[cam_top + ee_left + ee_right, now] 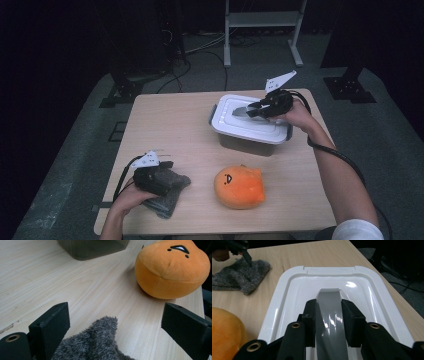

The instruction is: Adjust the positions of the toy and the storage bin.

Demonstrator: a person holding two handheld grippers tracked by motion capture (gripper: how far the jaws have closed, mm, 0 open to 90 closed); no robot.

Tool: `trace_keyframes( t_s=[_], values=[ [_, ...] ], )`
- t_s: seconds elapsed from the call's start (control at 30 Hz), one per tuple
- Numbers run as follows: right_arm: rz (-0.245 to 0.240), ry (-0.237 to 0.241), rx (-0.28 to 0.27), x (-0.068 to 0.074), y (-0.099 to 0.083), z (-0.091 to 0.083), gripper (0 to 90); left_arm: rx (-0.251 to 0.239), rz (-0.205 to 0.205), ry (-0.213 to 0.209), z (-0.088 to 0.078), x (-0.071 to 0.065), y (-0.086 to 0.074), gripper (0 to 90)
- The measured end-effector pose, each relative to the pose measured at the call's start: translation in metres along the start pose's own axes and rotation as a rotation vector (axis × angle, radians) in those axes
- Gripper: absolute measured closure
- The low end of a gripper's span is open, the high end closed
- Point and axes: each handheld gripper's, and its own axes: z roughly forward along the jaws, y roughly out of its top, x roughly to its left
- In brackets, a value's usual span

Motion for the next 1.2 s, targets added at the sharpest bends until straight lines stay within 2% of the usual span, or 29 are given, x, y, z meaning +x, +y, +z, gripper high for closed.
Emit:
trace_keyframes(
  t_s=[0.17, 0.53, 1.2],
  values=[
    [-0.021, 0.034, 0.001, 0.009, 0.004, 0.004, 65.7, 0.000, 0.000, -0.002, 0.000, 0.000, 0.000, 7.5],
    [-0.065, 0.077, 0.004, 0.025, 0.012, 0.015, 65.7, 0.002, 0.000, -0.005, 0.000, -0.001, 0.000, 7.4],
    [-0.110, 0.146, 0.010, 0.039, 0.024, 0.031, 65.6, 0.003, -0.005, -0.009, 0.000, -0.002, -0.001, 5.9]
  ],
)
